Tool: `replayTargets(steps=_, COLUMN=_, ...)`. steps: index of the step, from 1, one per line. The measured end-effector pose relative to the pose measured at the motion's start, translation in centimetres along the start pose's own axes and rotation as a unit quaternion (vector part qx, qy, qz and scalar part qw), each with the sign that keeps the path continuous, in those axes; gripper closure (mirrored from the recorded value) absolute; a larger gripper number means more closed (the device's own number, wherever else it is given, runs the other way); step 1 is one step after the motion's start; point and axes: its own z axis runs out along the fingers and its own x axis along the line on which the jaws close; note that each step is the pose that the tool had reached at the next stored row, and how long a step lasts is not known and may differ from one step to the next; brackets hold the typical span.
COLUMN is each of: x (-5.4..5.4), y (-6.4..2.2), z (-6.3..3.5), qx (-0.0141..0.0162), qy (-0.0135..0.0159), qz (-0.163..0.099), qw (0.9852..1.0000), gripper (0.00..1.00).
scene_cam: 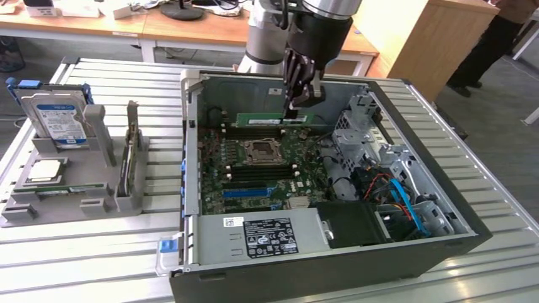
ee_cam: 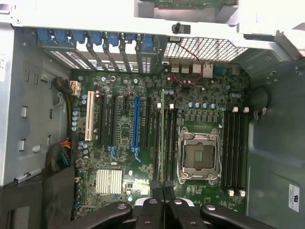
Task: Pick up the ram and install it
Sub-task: 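Pick up the ram and move it above insertion slot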
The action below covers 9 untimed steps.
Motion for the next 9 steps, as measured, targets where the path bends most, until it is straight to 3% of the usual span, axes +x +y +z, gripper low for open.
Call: replayTargets(steps=9, x=0.02, y=-0.24, z=0.18, qx=0.0000, qy=-0.0001, qz=0.000, qw=1.0000, gripper=0.88)
